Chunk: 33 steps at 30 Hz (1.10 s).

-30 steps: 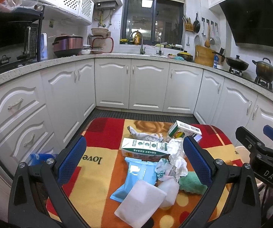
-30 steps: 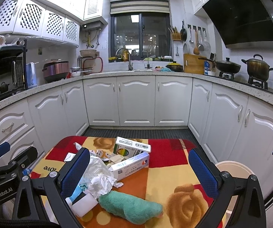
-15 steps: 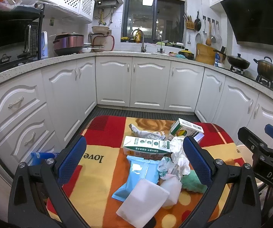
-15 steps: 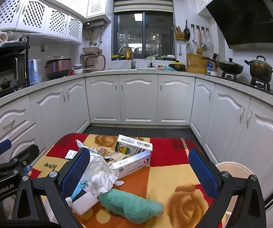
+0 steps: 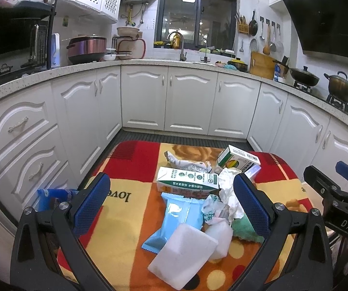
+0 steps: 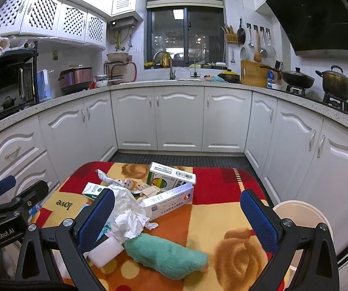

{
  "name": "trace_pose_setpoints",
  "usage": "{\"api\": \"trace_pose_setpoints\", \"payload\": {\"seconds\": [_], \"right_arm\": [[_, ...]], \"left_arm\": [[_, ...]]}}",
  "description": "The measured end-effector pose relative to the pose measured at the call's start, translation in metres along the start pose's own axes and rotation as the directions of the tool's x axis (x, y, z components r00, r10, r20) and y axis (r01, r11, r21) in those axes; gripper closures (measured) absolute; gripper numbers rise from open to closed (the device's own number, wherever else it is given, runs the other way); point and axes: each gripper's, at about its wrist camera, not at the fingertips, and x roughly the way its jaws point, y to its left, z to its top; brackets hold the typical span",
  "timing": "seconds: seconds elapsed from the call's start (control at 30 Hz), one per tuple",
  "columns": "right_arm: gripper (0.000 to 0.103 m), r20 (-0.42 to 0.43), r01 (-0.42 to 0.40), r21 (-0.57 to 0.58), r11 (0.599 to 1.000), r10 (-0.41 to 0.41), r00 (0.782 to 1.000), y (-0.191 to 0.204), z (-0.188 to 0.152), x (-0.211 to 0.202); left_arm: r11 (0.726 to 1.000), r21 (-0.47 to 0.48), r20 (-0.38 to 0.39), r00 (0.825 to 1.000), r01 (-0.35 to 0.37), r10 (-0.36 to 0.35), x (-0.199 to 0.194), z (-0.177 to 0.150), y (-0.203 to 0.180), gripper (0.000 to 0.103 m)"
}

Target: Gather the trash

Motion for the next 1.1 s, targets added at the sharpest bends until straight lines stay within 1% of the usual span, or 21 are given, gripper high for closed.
{"api": "trace_pose_setpoints", "payload": {"seconds": [0.23, 0.33, 0.4, 0.53, 0.63, 0.73, 0.8, 0.87, 0.93, 1.0, 1.03, 1.07, 1.1], "right_arm": [[0.000, -0.049, 0.011, -0.018, 1.000, -0.011, 0.999, -0.006, -0.004, 0.006], [0.000, -0.078, 0.009, -0.033, 0.999, -0.012, 0.997, -0.006, -0.007, 0.012], [0.000, -0.106, 0.003, -0.046, 0.999, -0.008, 0.994, -0.006, -0.010, 0.017], [0.000, -0.175, -0.034, -0.073, 0.997, 0.021, 0.984, -0.009, -0.021, 0.030], [0.000, -0.251, -0.086, -0.068, 0.994, 0.066, 0.966, -0.013, -0.033, 0.044], [0.000, -0.316, -0.147, -0.048, 0.988, 0.124, 0.941, -0.016, -0.046, 0.058], [0.000, -0.353, -0.185, -0.045, 0.982, 0.158, 0.922, -0.015, -0.054, 0.066], [0.000, -0.384, -0.213, -0.056, 0.976, 0.175, 0.906, -0.012, -0.059, 0.075], [0.000, -0.428, -0.238, -0.087, 0.967, 0.179, 0.886, -0.005, -0.067, 0.089], [0.000, -0.475, -0.242, -0.127, 0.962, 0.155, 0.866, 0.001, -0.073, 0.104], [0.000, -0.495, -0.244, -0.148, 0.958, 0.141, 0.857, 0.004, -0.076, 0.112], [0.000, -0.510, -0.247, -0.162, 0.955, 0.134, 0.850, 0.006, -0.077, 0.117], [0.000, -0.525, -0.254, -0.173, 0.951, 0.129, 0.841, 0.007, -0.079, 0.124]], "left_arm": [[1.000, 0.025, -0.036, 0.999, -0.004, 0.005, 0.002, -0.004, 0.011, 0.002], [0.999, 0.014, -0.068, 0.997, 0.045, -0.044, 0.005, -0.009, 0.016, 0.002], [0.997, 0.013, -0.106, 0.991, 0.082, -0.080, 0.008, -0.013, 0.019, 0.002], [0.988, 0.052, -0.202, 0.970, 0.148, -0.134, 0.015, -0.026, 0.017, 0.002], [0.979, 0.080, -0.251, 0.954, 0.189, -0.163, 0.019, -0.036, 0.013, 0.002], [0.975, 0.107, -0.285, 0.945, 0.197, -0.159, 0.029, -0.047, 0.011, 0.002], [0.971, 0.118, -0.322, 0.933, 0.210, -0.162, 0.038, -0.052, 0.008, 0.002], [0.964, 0.152, -0.355, 0.922, 0.218, -0.153, 0.049, -0.060, 0.002, 0.002], [0.961, 0.173, -0.380, 0.915, 0.214, -0.136, 0.059, -0.064, -0.001, 0.002], [0.962, 0.161, -0.399, 0.906, 0.219, -0.140, 0.068, -0.067, -0.002, 0.003], [0.964, 0.147, -0.403, 0.903, 0.222, -0.146, 0.070, -0.068, -0.001, 0.005], [0.965, 0.133, -0.412, 0.898, 0.225, -0.152, 0.073, -0.069, 0.000, 0.011], [0.966, 0.127, -0.416, 0.896, 0.226, -0.155, 0.075, -0.069, -0.001, 0.013]]}}
